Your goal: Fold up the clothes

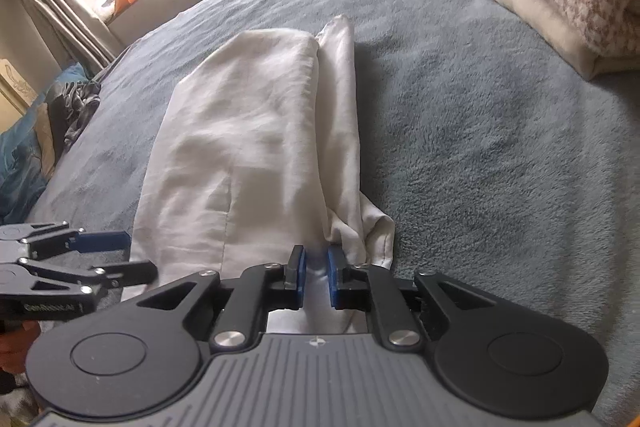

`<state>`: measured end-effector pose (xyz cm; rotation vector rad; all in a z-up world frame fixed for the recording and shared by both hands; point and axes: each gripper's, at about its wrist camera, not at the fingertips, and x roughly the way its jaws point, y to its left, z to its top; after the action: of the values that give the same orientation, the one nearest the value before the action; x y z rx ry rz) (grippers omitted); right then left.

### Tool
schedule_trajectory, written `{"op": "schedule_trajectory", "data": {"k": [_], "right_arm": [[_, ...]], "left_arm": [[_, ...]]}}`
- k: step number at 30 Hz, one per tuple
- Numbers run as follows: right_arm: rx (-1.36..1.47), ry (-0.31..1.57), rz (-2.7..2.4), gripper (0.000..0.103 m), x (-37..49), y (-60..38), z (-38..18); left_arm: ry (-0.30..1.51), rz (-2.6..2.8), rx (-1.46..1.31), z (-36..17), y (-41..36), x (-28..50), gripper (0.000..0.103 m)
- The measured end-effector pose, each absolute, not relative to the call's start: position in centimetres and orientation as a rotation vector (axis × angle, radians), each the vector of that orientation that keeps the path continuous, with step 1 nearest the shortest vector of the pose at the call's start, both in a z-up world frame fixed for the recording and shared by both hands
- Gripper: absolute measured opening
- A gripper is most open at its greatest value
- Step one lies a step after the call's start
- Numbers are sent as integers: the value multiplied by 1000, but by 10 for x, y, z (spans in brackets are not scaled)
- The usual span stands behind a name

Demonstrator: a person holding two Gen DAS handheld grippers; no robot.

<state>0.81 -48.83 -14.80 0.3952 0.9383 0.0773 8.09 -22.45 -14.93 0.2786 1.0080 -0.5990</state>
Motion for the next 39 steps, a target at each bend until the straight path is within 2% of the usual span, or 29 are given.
{"op": "schedule_trajectory", "data": {"k": [6, 16, 20, 24, 26, 33, 37, 39], "right_arm": [[378, 874, 73, 22, 4, -492, -126], [333, 804, 177, 23, 22, -478, -100], [400, 801, 169, 37, 30, -490, -103], [581, 825, 162, 43, 42, -525, -114], [697, 837, 165, 43, 47, -548, -124], [953, 933, 197, 44, 76, -598, -177], [1029, 960, 301, 44, 102, -604, -199], [1041, 962, 356, 56, 117, -601, -204]], "left_arm": [[1020, -581, 301, -148, -234, 78, 61], [1019, -573, 324, -146, -240, 71, 61], [1020, -583, 293, -141, -235, 72, 61], [974, -670, 100, -127, -203, 78, 62], [971, -692, 4, -126, -186, 87, 72], [1131, -649, -253, -160, -161, 142, 72], [1129, -695, -322, -168, -164, 160, 72], [1123, -718, -332, -171, -169, 171, 72]]}}
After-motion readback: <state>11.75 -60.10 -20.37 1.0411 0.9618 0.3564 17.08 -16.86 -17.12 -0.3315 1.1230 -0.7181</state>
